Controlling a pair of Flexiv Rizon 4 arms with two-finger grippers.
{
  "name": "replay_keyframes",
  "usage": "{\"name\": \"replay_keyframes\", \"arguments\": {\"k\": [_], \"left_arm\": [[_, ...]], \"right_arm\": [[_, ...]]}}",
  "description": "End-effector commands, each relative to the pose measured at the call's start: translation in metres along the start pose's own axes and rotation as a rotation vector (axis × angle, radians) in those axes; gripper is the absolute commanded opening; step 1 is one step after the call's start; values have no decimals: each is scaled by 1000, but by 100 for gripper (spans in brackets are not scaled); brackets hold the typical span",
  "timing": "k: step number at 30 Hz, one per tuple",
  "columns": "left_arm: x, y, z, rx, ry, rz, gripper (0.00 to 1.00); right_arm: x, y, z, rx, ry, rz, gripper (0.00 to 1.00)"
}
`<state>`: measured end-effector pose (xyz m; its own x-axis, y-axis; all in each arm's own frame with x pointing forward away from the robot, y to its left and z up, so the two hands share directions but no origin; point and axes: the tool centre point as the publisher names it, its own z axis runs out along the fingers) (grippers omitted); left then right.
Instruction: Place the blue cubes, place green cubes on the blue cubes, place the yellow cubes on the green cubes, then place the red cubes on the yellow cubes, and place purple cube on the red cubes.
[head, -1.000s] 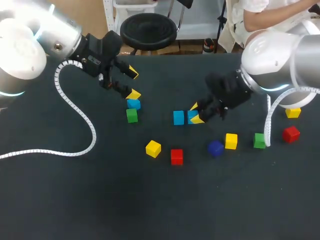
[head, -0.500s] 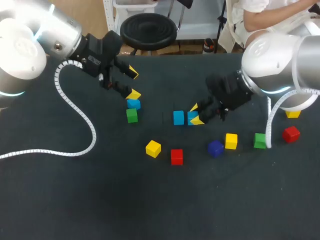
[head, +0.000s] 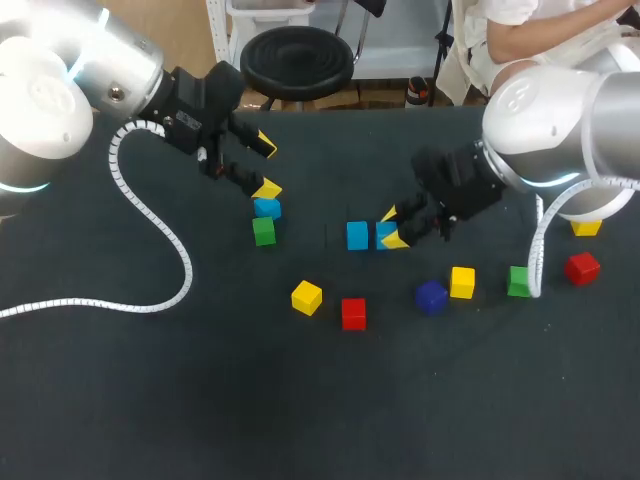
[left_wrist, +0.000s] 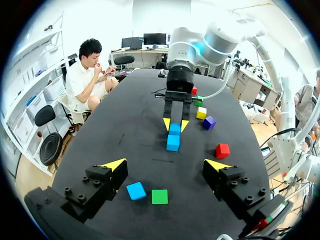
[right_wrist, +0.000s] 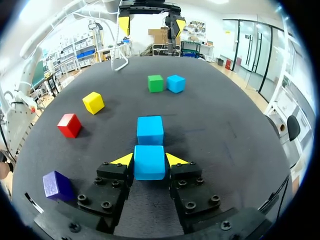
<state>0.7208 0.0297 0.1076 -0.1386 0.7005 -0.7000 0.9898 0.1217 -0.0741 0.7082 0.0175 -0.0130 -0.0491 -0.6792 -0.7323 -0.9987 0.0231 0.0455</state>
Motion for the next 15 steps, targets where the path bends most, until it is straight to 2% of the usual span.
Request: {"name": "replay_keyframes", "arguments": {"k": [1,15], "left_arm": [[1,0,0,-1,-2,2,100],[1,0,0,-1,-2,2,100]], "right_arm": [[-1,2,-1,6,0,-2,0],[2,0,3,-7,1,5,0]]}}
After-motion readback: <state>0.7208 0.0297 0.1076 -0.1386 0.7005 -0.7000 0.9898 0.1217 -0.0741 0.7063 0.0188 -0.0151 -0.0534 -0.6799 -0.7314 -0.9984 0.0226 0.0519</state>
